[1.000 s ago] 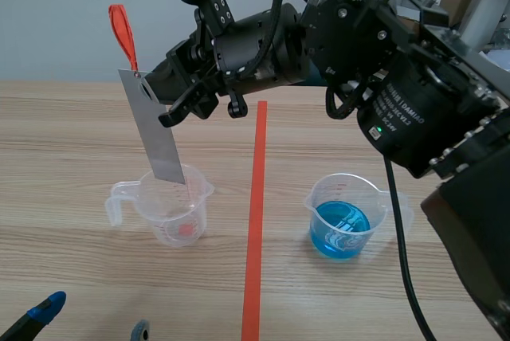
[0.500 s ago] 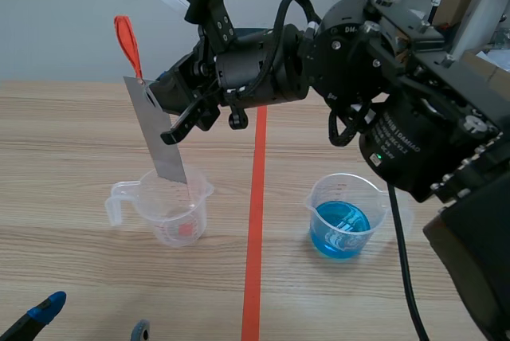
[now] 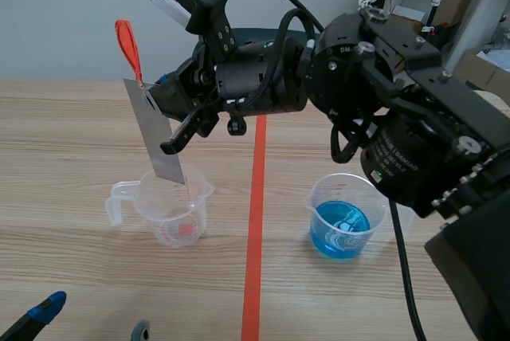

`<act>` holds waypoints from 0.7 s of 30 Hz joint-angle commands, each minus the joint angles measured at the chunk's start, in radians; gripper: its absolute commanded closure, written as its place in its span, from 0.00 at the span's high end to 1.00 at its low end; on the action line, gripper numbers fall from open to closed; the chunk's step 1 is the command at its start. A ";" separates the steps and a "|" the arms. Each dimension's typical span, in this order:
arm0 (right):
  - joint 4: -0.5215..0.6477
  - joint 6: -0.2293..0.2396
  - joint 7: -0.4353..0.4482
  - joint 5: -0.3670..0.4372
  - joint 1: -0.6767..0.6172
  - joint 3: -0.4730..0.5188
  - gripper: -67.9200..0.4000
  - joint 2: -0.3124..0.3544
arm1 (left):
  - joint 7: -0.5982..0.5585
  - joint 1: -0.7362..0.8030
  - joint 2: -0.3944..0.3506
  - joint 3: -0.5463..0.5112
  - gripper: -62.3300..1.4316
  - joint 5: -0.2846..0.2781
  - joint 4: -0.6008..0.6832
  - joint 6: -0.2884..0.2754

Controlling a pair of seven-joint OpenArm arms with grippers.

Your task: Do the redox reaction experiment. put the plate into the left beaker

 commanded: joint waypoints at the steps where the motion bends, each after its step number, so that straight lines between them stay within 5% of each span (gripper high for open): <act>1: 0.019 0.015 0.029 0.014 0.017 0.007 0.01 -0.003 | -0.046 0.004 -0.011 -0.003 0.99 0.001 0.016 -0.002; 21: -0.021 0.015 0.068 -0.010 -0.002 -0.032 0.01 -0.003 | -0.046 0.004 -0.011 -0.003 0.99 0.001 0.016 -0.002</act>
